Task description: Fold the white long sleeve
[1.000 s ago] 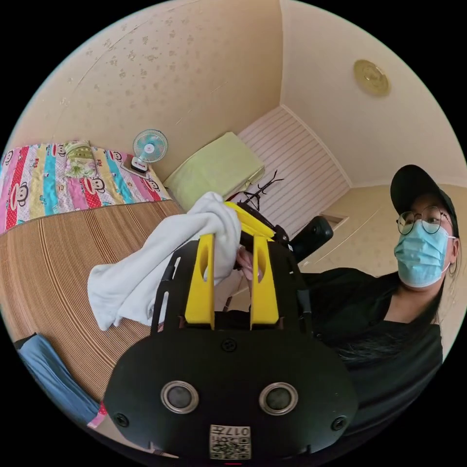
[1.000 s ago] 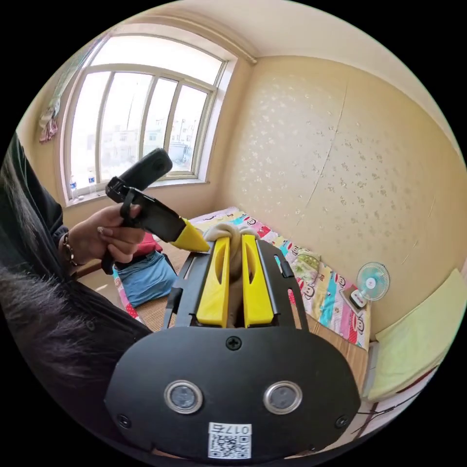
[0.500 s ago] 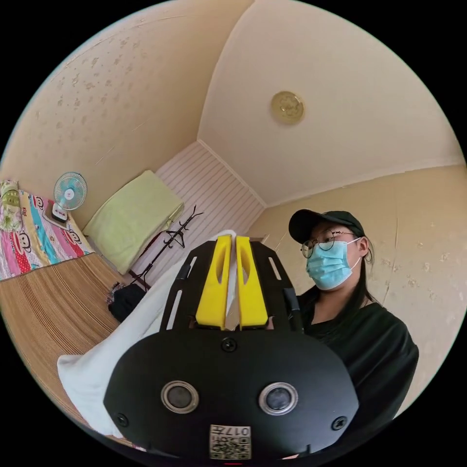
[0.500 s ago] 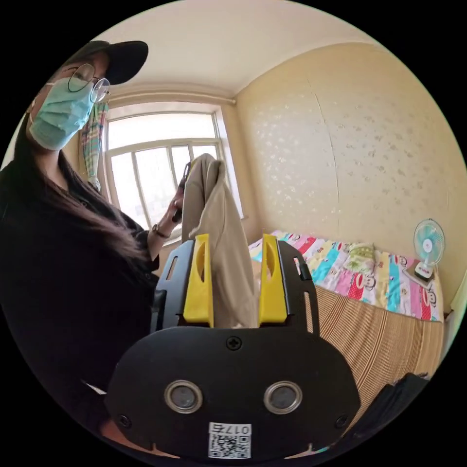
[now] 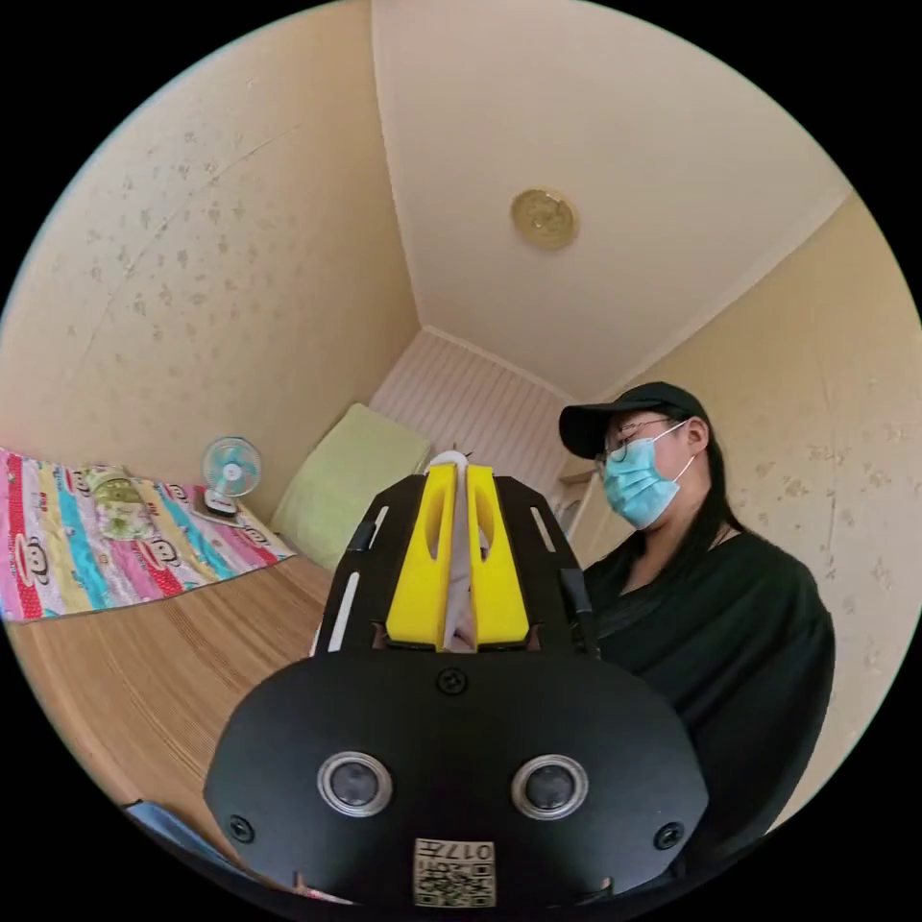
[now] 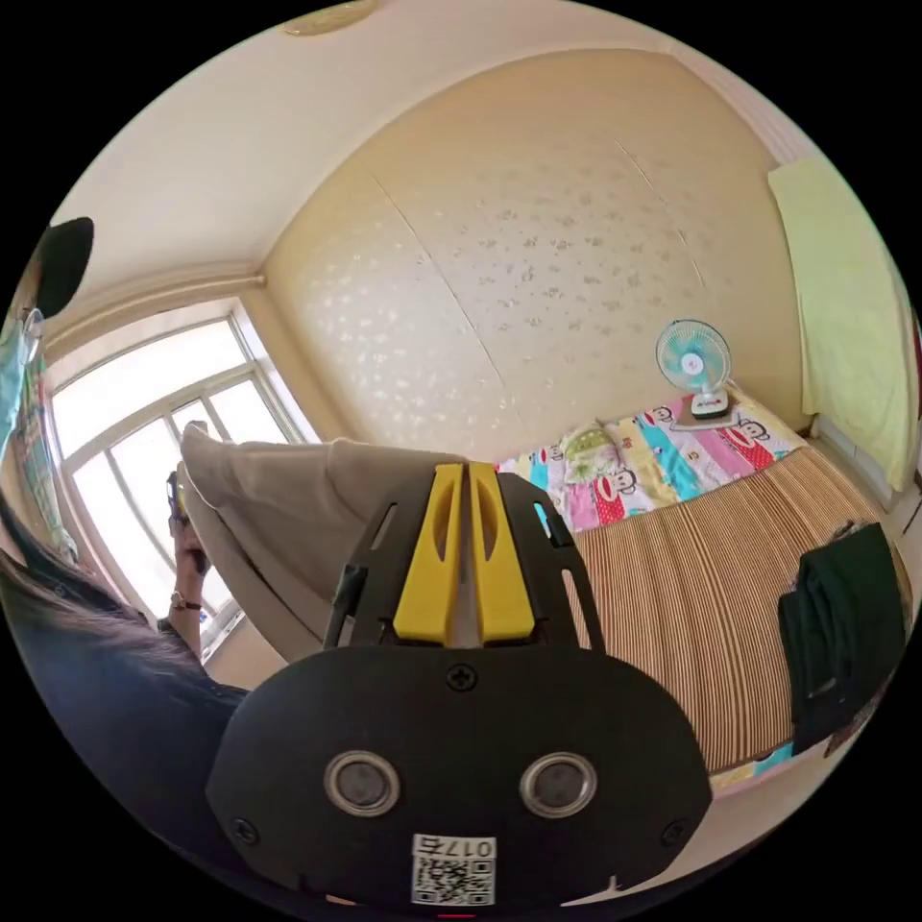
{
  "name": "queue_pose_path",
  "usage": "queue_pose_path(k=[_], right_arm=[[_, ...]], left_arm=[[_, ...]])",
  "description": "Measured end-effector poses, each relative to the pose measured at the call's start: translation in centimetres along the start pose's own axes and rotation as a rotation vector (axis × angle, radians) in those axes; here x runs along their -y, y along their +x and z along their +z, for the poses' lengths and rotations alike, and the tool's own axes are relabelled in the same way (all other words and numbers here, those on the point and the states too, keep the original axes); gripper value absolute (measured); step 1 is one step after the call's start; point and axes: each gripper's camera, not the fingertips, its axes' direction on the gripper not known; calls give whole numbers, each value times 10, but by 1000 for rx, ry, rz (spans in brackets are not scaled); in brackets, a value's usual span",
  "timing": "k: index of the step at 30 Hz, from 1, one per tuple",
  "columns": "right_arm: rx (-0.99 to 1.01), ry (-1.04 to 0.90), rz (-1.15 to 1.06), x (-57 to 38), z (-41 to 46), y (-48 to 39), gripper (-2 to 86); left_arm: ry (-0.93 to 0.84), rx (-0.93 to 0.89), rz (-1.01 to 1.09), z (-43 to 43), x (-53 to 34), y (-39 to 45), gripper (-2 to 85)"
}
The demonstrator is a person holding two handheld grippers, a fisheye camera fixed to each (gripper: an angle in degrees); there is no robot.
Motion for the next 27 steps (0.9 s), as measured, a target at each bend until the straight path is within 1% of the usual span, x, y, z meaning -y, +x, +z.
queue_pose_path(k=[1,2,3,4,7,9,11,12,14,15,16,17,18,19,20,21,22,24,25,26,27], right_arm=[[25,-1,-25,8,-10,2,13],[21,8,-40,11,-15,2,12],[-6,36,-69,14,-27,0,11],[-36,53,-94,16,-36,-1,11],[-45,104,-102,22,-54,6,11],[-51,97,-98,32,-51,18,11],[-94,45,-115,47,-32,34,12],[-130,-7,-116,59,-8,51,13],[-202,-113,-158,75,50,84,14],[-261,-205,-186,80,101,114,16],[-320,-304,-193,81,157,149,17],[-345,-346,-190,78,185,168,18],[-391,-416,-180,68,240,205,19],[-447,-479,-155,53,285,238,20],[-480,-510,-134,45,304,252,21],[-524,-554,-97,25,333,275,22],[-518,-582,-67,2,352,290,22],[-471,-651,-35,-41,372,306,23],[-433,-711,-23,-76,382,314,23],[-413,-742,-23,-96,386,318,23],[-372,-817,-28,-141,392,325,23]], left_arm=[[-32,126,-3,-10,-14,5,-5],[-56,208,-13,-14,-30,8,-5],[-69,229,-21,-15,-38,9,-5],[-79,223,-37,-13,-52,8,-5],[-38,123,-42,-7,-68,5,-3],[-36,140,-33,-2,-60,-1,-2],[-69,224,-43,8,-36,-23,-2],[-85,242,-53,12,-28,-33,-2],[-164,288,-102,32,2,-95,-2],[-184,297,-126,38,8,-117,-3],[-220,340,-183,49,18,-164,-3],[-263,421,-252,59,24,-218,-5],[-279,470,-286,63,24,-245,-6],[-267,602,-380,62,20,-301,-8],[-240,725,-492,55,8,-352,-9],[-232,763,-550,50,1,-373,-9],[-220,792,-631,43,-17,-406,-10],[-199,790,-677,43,-50,-429,-10],[-228,799,-697,52,-79,-436,-10],[-321,818,-721,67,-114,-442,-10],[-379,829,-733,75,-132,-444,-10]])
